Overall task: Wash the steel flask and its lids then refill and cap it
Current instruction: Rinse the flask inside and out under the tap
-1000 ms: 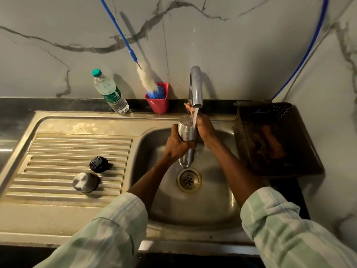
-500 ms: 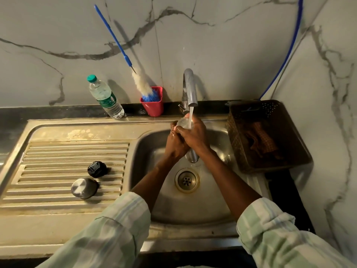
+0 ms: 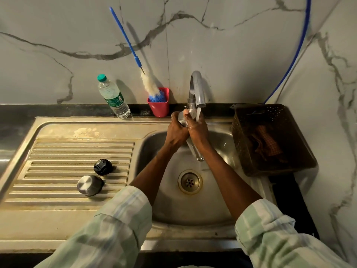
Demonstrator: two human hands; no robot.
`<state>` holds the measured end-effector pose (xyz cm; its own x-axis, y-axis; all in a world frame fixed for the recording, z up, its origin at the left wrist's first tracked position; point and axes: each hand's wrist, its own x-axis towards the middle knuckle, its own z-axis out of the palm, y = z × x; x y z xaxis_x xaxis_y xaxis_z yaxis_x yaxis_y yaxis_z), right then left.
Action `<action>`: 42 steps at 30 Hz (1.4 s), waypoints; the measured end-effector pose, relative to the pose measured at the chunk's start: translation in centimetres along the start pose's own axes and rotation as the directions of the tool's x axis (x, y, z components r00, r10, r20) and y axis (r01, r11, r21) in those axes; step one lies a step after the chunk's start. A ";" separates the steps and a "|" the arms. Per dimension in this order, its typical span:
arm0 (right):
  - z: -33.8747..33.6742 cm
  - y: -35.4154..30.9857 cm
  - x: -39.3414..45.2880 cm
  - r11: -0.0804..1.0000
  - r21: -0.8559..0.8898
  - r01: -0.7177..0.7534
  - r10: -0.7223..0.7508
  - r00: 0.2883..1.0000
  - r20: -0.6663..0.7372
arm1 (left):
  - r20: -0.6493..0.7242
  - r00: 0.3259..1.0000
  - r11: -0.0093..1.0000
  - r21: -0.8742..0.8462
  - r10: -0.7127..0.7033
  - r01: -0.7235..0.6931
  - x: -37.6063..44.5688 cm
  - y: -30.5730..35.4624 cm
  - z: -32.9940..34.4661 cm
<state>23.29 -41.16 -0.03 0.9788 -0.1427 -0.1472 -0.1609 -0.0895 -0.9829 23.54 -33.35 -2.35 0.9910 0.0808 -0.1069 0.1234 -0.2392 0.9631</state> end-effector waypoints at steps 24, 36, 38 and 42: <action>-1.2 1.2 0.2 0.943 0.293 -0.158 0.134 0.986 0.098 | -0.084 0.996 0.952 -0.307 -0.043 0.015 -0.4 0.8 0.2; -4.7 3.1 -0.1 0.919 -0.081 -0.386 0.385 0.836 0.391 | -0.104 0.932 0.628 -0.764 -0.346 0.148 0.6 0.2 -0.5; -6.0 4.1 -0.3 0.886 -0.084 -0.455 0.439 0.769 0.464 | -0.136 0.887 0.545 -0.826 -0.442 0.145 0.7 0.3 -1.3; -7.3 5.1 -0.9 0.859 -0.004 -0.511 0.471 0.787 0.398 | -0.229 0.771 0.379 -0.925 -0.594 0.017 0.4 -0.4 -2.4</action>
<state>20.63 -48.69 -4.07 0.7456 0.2377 -0.6226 -0.6394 -0.0082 -0.7688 23.76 -30.93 -2.16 0.6792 0.4257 -0.5979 0.0157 0.8060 0.5917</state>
